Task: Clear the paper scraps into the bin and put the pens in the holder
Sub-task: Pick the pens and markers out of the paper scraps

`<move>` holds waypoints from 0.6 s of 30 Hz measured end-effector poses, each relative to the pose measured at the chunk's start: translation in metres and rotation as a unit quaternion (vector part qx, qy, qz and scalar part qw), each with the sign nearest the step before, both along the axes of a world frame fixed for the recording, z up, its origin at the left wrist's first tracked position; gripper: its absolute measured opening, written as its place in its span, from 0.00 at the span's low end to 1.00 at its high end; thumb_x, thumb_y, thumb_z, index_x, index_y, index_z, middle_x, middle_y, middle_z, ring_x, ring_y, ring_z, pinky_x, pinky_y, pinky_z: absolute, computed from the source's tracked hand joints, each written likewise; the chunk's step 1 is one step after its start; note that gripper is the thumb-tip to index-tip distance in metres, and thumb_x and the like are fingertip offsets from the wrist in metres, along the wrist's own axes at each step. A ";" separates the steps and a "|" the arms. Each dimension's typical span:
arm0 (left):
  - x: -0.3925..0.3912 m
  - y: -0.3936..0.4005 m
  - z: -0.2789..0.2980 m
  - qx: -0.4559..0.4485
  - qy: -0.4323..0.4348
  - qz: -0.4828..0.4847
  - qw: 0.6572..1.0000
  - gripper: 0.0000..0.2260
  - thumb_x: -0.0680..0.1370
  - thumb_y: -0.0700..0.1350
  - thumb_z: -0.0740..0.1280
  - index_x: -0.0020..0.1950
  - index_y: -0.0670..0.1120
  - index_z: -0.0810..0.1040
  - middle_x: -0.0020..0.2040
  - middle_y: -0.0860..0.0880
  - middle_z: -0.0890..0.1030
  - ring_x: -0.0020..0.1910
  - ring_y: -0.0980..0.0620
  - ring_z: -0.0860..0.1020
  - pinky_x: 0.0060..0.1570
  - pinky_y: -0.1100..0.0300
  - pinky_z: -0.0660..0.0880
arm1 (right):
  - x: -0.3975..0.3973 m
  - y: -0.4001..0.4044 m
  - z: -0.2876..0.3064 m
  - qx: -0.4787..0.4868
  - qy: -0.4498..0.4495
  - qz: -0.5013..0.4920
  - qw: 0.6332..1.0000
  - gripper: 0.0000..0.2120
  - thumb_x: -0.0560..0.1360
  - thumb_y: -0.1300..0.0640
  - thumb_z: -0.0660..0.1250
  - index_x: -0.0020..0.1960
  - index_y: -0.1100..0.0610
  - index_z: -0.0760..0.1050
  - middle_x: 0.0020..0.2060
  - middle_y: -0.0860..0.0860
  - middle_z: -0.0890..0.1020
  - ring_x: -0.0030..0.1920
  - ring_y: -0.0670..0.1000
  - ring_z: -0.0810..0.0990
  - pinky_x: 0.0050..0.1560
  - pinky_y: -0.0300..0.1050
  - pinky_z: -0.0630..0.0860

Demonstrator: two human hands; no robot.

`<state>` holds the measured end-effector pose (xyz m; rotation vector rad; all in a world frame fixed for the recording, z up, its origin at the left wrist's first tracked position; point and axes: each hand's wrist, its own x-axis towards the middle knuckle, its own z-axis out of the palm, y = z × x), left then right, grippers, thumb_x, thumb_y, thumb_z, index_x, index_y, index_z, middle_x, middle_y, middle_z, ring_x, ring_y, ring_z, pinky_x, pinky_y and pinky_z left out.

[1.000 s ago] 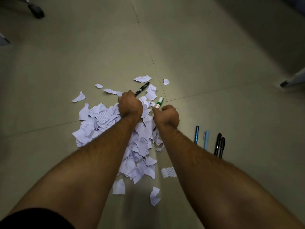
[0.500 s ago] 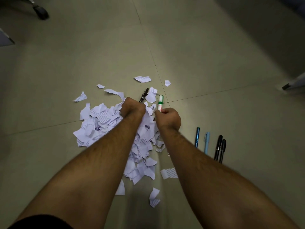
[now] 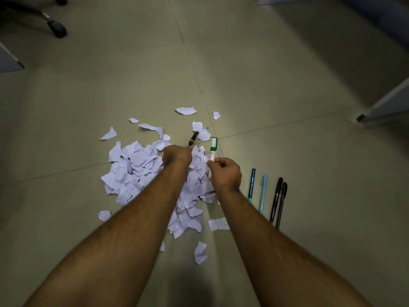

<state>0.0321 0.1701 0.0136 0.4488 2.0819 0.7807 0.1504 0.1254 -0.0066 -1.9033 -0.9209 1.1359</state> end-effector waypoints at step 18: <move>0.174 -0.120 -0.005 0.106 -0.151 -0.061 0.981 0.04 0.78 0.44 0.69 0.48 0.46 0.84 0.43 0.51 0.83 0.39 0.56 0.78 0.38 0.64 0.76 | 0.135 -0.096 0.014 -0.037 -0.096 -0.136 0.985 0.08 0.73 0.54 0.73 0.50 0.56 0.83 0.35 0.46 0.81 0.34 0.43 0.77 0.33 0.33 0.70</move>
